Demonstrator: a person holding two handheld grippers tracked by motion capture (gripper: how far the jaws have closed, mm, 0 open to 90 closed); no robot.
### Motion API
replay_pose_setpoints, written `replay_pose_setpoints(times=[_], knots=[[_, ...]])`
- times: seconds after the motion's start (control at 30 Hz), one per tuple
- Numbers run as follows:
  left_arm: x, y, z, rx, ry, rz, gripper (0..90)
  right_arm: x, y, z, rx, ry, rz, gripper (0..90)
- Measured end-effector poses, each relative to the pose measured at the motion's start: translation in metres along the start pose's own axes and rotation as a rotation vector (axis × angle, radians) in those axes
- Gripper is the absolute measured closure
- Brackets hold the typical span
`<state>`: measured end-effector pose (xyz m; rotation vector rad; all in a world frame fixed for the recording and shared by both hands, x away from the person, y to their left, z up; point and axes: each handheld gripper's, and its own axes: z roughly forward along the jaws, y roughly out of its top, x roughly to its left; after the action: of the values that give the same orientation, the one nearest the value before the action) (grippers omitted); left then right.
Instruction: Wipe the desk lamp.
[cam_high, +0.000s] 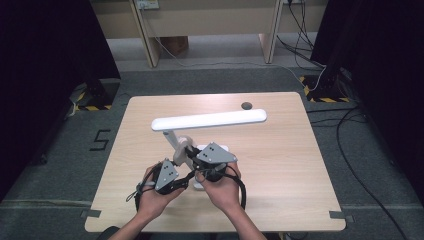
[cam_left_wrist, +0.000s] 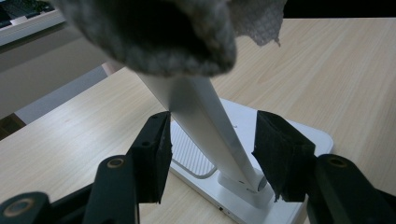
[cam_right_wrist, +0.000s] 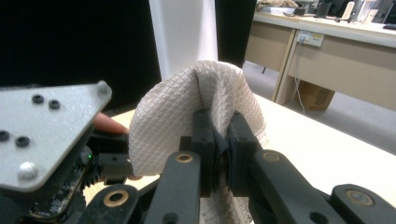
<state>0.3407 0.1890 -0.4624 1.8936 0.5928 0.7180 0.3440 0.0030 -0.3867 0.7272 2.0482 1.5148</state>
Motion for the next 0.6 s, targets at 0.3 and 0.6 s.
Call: replay_pose_setpoints(times=[0.3, 0.6], knots=[[0.000, 0.000, 0.000, 0.004, -0.001, 0.006, 45.8, -0.003, -0.010, 0.002, 0.029, 0.001, 0.007, 84.4], [-0.001, 0.000, 0.000, 0.006, -0.002, 0.007, 45.2, -0.006, -0.019, 0.004, 0.057, 0.005, 0.007, 84.4]])
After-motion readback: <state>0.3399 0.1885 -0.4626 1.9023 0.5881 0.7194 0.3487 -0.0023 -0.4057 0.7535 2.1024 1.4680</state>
